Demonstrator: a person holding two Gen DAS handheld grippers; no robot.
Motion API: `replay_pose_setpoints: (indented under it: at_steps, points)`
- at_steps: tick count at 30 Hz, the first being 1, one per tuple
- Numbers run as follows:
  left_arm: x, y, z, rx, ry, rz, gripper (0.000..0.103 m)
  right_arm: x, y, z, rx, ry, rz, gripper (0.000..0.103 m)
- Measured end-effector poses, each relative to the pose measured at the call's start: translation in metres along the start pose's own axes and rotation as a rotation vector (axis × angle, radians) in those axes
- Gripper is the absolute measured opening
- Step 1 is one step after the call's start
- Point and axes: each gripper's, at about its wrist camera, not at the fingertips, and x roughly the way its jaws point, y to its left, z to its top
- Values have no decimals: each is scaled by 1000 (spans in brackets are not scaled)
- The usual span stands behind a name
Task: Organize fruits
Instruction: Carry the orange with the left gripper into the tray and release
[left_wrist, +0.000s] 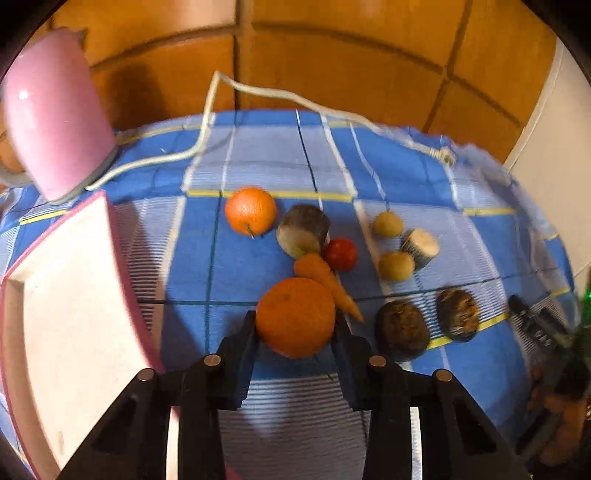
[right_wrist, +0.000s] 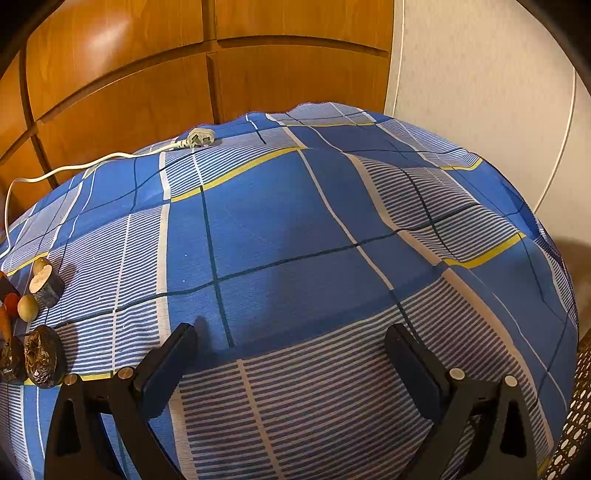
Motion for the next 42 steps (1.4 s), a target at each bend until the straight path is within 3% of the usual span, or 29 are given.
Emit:
replay_pose_setpoints:
  at_steps: [4, 8, 14, 18, 24, 27, 28, 34, 42]
  points:
    - [-36, 23, -2, -119, -83, -22, 38, 0, 0, 0, -1, 0, -2, 103]
    - [-63, 63, -9, -248, -133, 58, 39, 0, 0, 0, -1, 0, -1, 103]
    - [-60, 124, -29, -415, -80, 170, 39, 0, 0, 0, -1, 1, -1, 103]
    - [-48, 148, -36, -421, -50, 252, 39, 0, 0, 0, -1, 1, -1, 103]
    - [-38, 172, -41, -469, -25, 304, 41, 0, 1, 0, -1, 2, 0, 103]
    - [-46, 176, -47, -488, -49, 295, 55, 0, 0, 0, -2, 2, 0, 103]
    - [-50, 175, -48, -483, -61, 298, 59, 0, 0, 0, -2, 2, 0, 103]
    - [-80, 158, -61, -455, -132, 304, 59, 0, 0, 0, -2, 2, 1, 103]
    - [-114, 126, -106, -414, -212, 321, 62, -1, 0, 0, -2, 4, 3, 103]
